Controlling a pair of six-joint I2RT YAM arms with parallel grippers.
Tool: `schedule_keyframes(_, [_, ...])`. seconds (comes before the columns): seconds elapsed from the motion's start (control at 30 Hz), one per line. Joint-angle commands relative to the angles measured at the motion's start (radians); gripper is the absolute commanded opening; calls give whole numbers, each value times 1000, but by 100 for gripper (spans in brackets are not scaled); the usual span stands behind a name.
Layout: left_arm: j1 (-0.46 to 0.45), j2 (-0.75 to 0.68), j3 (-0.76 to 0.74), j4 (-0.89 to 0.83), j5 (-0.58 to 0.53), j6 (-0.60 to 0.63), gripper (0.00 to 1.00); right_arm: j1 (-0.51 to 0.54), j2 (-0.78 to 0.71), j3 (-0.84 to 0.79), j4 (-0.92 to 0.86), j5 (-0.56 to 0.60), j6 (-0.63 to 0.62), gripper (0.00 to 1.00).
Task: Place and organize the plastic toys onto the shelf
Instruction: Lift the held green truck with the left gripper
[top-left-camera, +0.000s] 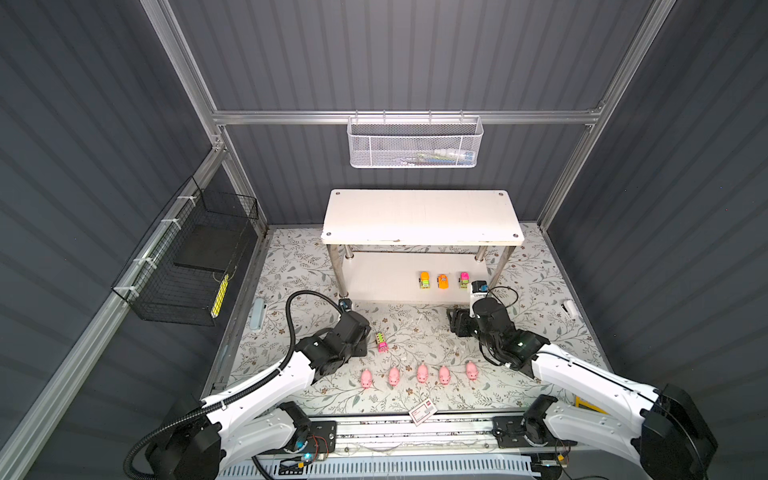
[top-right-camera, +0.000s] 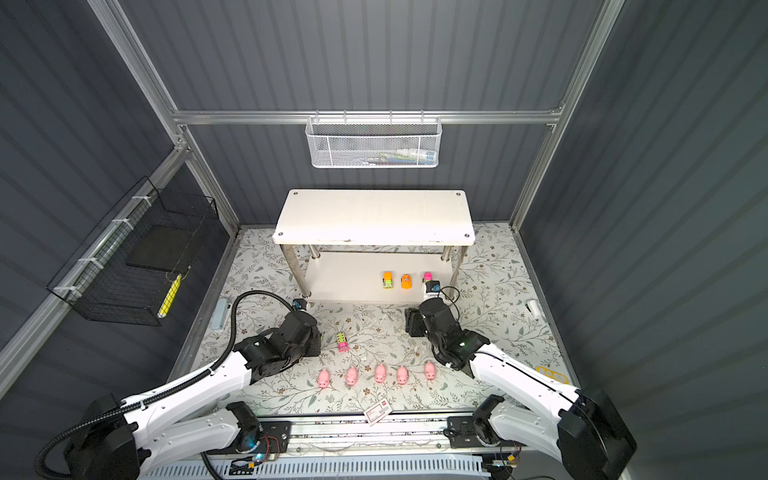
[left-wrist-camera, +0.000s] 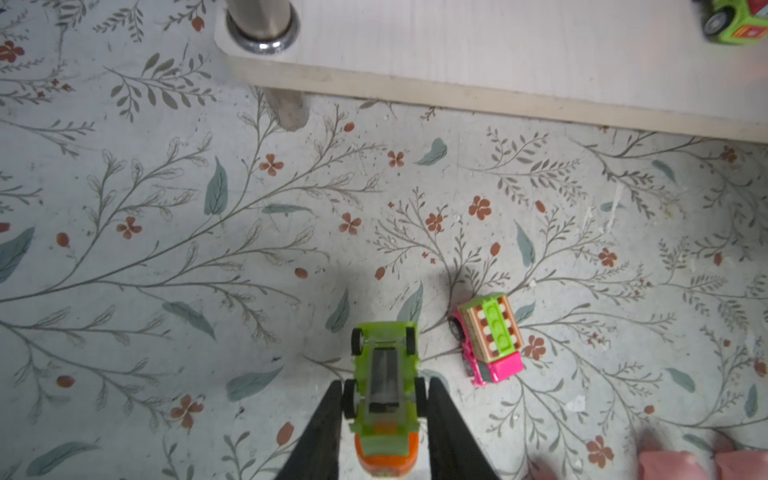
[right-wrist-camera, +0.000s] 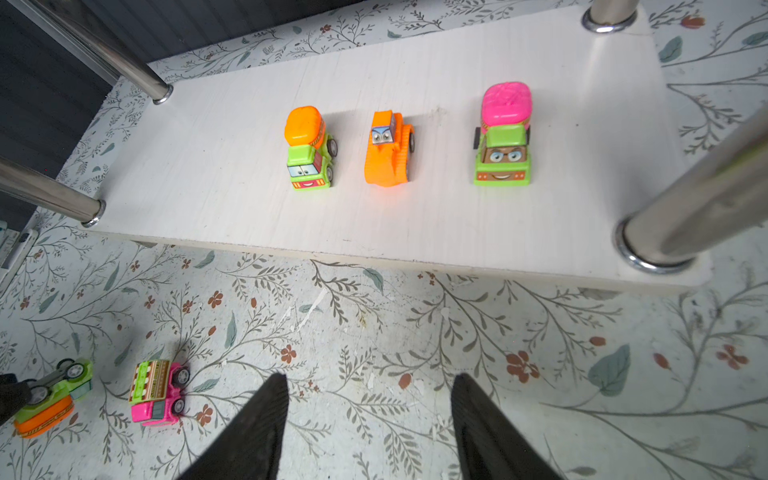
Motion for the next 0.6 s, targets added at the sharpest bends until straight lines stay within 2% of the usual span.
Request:
schedule_keyframes(0.0, [-5, -5, 13, -81, 30, -3, 34, -7, 13, 15, 14, -14, 1, 65])
schedule_keyframes(0.37, [-5, 98, 21, -12, 56, 2, 35, -10, 26, 24, 10, -27, -1, 65])
schedule_keyframes(0.57, [-5, 68, 18, -52, 40, -1, 37, -10, 26, 14, 10, -29, 2, 65])
